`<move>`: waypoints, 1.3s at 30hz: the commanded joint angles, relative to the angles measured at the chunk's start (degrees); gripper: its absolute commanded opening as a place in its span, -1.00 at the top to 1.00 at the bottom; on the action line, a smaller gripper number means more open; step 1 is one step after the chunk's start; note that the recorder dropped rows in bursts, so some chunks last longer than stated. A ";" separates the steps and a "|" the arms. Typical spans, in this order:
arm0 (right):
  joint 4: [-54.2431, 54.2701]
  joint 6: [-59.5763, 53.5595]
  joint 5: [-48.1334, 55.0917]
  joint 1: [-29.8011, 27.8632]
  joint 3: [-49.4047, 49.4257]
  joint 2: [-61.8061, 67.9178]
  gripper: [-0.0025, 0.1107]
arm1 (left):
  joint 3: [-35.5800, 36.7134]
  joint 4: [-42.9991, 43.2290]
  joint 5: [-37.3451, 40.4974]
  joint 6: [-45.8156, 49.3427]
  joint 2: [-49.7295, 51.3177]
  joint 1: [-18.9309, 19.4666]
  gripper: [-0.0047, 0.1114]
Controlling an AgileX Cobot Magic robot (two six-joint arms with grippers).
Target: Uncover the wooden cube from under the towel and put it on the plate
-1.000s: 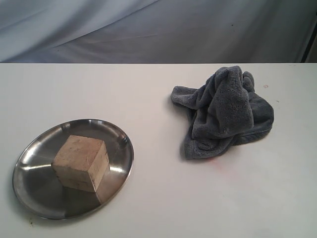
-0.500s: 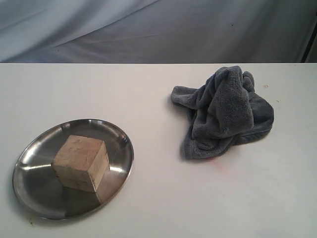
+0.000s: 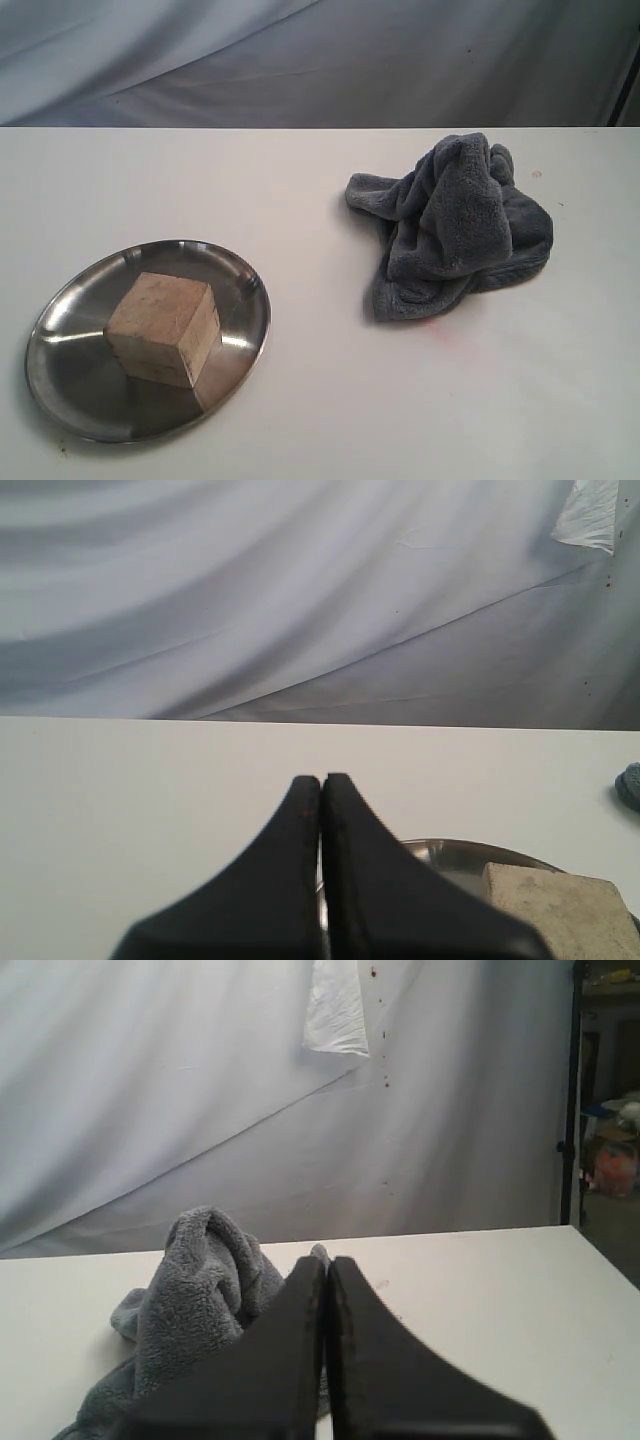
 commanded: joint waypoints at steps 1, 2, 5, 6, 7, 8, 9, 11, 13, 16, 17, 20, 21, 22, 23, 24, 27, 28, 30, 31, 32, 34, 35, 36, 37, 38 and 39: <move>-2.02 -5.23 -2.26 -0.49 0.91 -0.25 0.96 | 0.25 0.04 -0.09 -0.03 -0.09 -0.05 0.89; -2.02 -6.24 -2.26 -0.49 0.91 -0.25 0.96 | 0.25 0.04 -0.09 -0.03 -0.09 -0.05 0.89; -2.02 -10.84 0.16 -0.49 1.01 -0.25 0.96 | 0.25 0.04 -0.09 -0.14 -0.09 -0.05 0.89; -2.02 -11.70 0.67 -0.49 1.30 -0.25 0.96 | 0.25 0.04 -0.09 -0.14 -0.09 -0.05 0.89; -1.30 -12.52 0.67 -0.49 2.31 -0.25 0.96 | 0.25 0.04 -0.09 -0.14 -0.09 -0.05 0.89; -1.18 -12.56 0.67 -0.49 3.08 -0.25 0.96 | 0.25 0.04 -0.09 -0.14 -0.09 -0.05 0.89; -0.35 -12.56 0.27 -0.49 4.03 -0.25 0.96 | 0.25 0.04 -0.09 -0.14 -0.09 -0.05 0.89; 0.23 -12.56 -0.11 -0.49 4.03 -0.25 0.96 | 0.25 0.04 -0.09 -0.14 -0.09 -0.05 0.89; 0.23 -12.56 -0.52 -0.49 4.03 -0.25 0.96 | 0.25 0.04 -0.09 -0.14 -0.09 -0.05 0.89; 0.08 -12.56 -0.65 -0.49 4.03 -0.25 0.96 | 0.25 0.04 -0.09 -0.04 -0.09 -0.05 0.89; 0.08 -12.56 -0.65 -0.49 4.03 -0.25 0.96 | 0.25 0.04 -0.09 -0.04 -0.09 -0.05 0.89; 0.07 -12.02 -0.69 -0.49 4.03 -0.25 0.96 | 0.25 0.04 -0.09 -0.04 -0.09 -0.05 0.89; 0.41 -11.18 -0.79 -0.49 4.03 -0.25 0.96 | 0.25 0.04 -0.09 -0.04 -0.09 -0.05 0.89; 1.07 -10.57 -1.07 -0.49 4.03 -0.25 0.96 | 0.25 0.04 -0.09 -0.04 -0.09 -0.05 0.89; 1.34 -10.45 -1.55 -0.49 4.03 -0.25 0.96 | 0.25 0.04 -0.09 -0.04 -0.09 -0.05 0.89; 1.34 -10.45 -1.95 -0.49 4.03 -0.25 0.96 | 0.25 0.04 -0.09 -0.04 -0.09 -0.05 0.89; 1.34 -10.45 -2.07 -0.49 4.03 -0.25 0.96 | 0.25 0.04 -0.09 -0.04 -0.09 -0.05 0.89; 1.34 -10.45 -2.07 -0.49 4.03 -0.25 0.96 | 0.25 0.04 -0.09 -0.04 -0.09 -0.05 0.89; 1.34 -10.45 -2.07 -0.49 4.03 -0.25 0.96 | 0.25 0.04 -0.09 -0.16 -0.09 -0.05 0.89; 1.34 -10.45 -2.07 -0.49 4.03 -0.25 0.96 | 0.25 0.04 -0.09 -0.16 -0.09 -0.05 0.89; 1.34 -10.45 -2.07 -0.49 4.03 -0.25 0.96 | 0.25 0.04 -0.09 -0.16 -0.09 -0.05 0.89; 1.34 -10.45 -2.07 -0.49 4.03 -0.25 0.96 | 0.25 0.04 -0.09 -0.16 -0.09 -0.05 0.89; 1.34 -10.45 -2.07 -0.49 4.03 -0.25 0.96 | 0.25 0.04 -0.09 -0.16 -0.09 -0.05 0.89; 1.34 -10.45 -2.07 -0.49 4.03 -0.25 0.96 | 0.25 0.04 -0.09 -0.16 -0.09 -0.05 0.89; 1.34 -10.45 -2.07 -0.49 4.03 -0.25 0.96 | 0.25 0.04 -0.09 -0.16 -0.09 -0.05 0.89; 1.34 -10.45 -2.07 -0.49 4.03 -0.25 0.96 | 0.25 0.04 -0.09 -0.16 -0.09 -0.05 0.89; 1.34 -10.45 -2.07 -0.49 4.03 -0.25 0.96 | 0.25 0.04 -0.09 -0.16 -0.09 -0.05 0.89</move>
